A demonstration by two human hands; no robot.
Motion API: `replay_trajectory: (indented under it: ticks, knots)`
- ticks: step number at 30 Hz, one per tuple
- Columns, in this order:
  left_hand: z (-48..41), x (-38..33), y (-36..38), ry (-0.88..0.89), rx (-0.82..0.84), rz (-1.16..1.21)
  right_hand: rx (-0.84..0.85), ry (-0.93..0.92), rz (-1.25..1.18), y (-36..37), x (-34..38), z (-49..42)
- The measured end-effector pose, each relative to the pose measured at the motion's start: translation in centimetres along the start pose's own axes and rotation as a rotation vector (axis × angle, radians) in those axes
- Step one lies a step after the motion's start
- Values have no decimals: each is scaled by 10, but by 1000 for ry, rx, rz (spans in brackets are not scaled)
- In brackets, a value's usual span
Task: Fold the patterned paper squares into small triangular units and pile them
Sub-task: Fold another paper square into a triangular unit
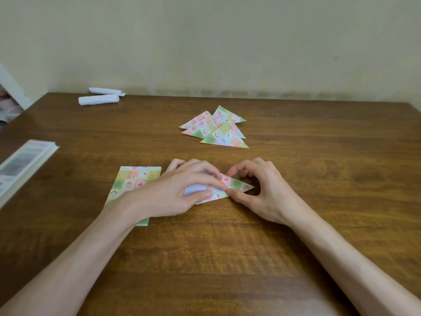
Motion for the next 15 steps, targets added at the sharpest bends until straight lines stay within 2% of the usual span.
replay_trajectory:
  ticks: [5,15]
  knots:
    - [-2,-3,3,19,-58,-72,2,-23,-41,-3,-7,0]
    - [-2,-3,4,11,-19,-62,20,-47,-143,-8,-15,-3]
Point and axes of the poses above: each hand's wrist, its own z-axis away from the middle knuckle, its own y-axis out of the palm, x = y × z, the point moved 2 cm from there along -z, towards the middle knuckle, and after that the axes turned 5 degrees about x, right-handed, at the moved point
